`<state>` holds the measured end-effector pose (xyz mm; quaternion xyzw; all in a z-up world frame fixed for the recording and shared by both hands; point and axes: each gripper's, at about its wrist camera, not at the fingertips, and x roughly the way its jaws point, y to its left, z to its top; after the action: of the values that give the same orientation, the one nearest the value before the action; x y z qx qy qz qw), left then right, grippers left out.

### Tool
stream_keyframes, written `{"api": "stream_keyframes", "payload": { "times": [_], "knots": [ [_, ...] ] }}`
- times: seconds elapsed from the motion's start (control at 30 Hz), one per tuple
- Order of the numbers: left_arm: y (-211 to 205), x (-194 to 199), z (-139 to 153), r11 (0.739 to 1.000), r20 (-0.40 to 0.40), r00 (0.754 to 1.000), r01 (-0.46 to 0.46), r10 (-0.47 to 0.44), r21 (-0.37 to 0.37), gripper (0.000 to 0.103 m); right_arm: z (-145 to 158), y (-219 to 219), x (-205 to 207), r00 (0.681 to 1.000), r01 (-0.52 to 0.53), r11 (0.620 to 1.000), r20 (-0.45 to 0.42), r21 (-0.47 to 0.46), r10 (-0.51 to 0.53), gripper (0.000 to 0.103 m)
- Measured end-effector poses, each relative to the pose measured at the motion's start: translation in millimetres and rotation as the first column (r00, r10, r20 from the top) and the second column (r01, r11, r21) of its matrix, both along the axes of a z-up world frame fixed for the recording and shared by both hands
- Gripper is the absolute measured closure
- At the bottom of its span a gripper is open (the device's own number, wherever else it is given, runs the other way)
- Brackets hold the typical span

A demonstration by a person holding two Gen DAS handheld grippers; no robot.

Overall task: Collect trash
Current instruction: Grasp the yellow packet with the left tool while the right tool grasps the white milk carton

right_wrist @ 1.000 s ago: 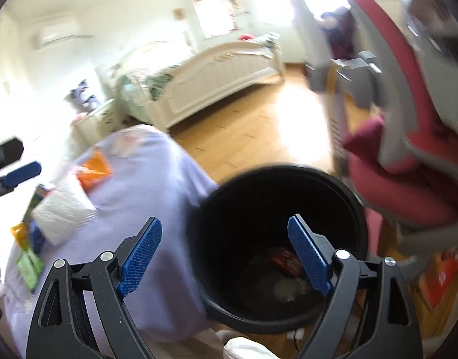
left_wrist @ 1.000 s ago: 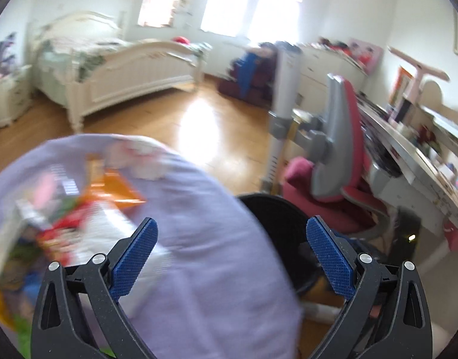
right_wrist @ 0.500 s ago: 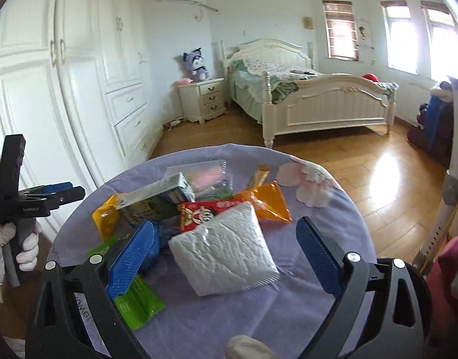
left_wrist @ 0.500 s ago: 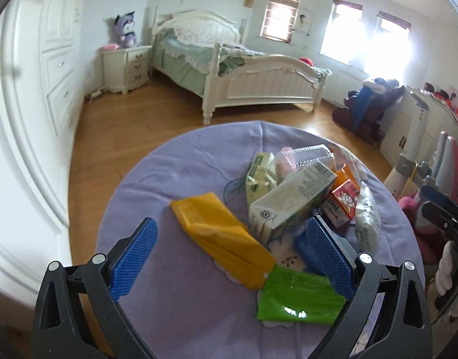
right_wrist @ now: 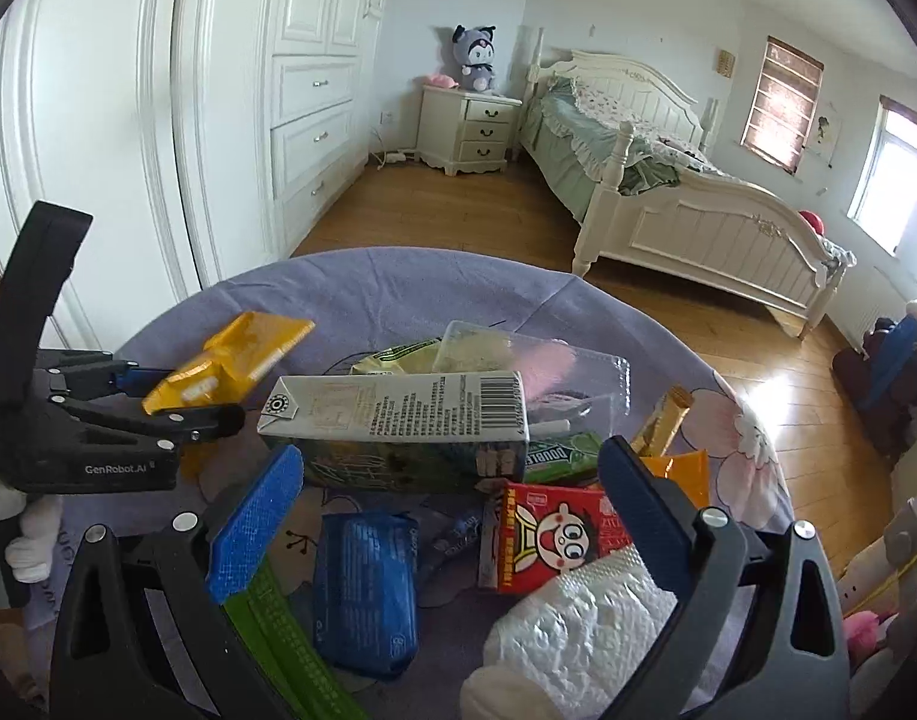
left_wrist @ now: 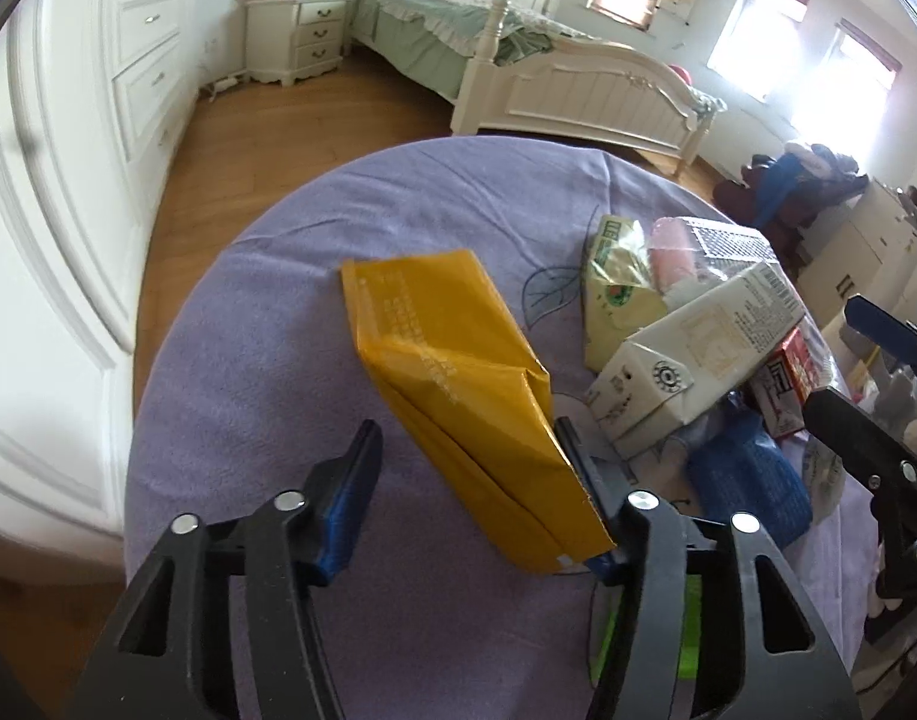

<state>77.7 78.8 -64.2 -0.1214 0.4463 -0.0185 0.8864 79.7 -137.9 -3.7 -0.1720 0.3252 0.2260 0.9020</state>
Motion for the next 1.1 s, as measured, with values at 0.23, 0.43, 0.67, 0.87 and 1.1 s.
{"api": "stream_keyframes", "payload": {
  "times": [0.23, 0.43, 0.67, 0.87, 1.1],
  "knots": [
    [17.9, -0.8, 0.8, 0.998, 0.037, 0.999, 0.008, -0.005, -0.061, 0.060, -9.2, -8.9, 40.4, 0.990, 0.043, 0.996, -0.136, 0.082, -0.032, 0.005],
    [19.8, -6.4, 6.7, 0.998, 0.092, 0.995, 0.030, -0.024, -0.057, 0.061, -7.4, -1.9, 23.8, 0.932, -0.125, 0.952, -0.297, 0.280, 0.209, 0.005],
    [21.7, -15.6, 8.5, 0.997, 0.106, 0.994, 0.045, -0.039, -0.060, 0.061, 21.7, 12.3, 8.1, 0.958, -0.248, 0.963, -0.123, 0.102, 0.259, 0.005],
    [28.7, -19.8, 12.6, 0.999, 0.136, 0.991, 0.008, -0.001, -0.048, 0.061, -8.2, 50.3, 25.0, 0.884, -0.426, 0.902, -0.244, -0.067, 0.399, 0.006],
    [32.1, -27.0, 14.4, 0.999, 0.159, 0.987, -0.010, 0.016, -0.039, 0.061, -42.1, 81.9, 32.0, 0.853, -0.502, 0.814, -0.322, -0.291, 0.411, 0.056]
  ]
}}
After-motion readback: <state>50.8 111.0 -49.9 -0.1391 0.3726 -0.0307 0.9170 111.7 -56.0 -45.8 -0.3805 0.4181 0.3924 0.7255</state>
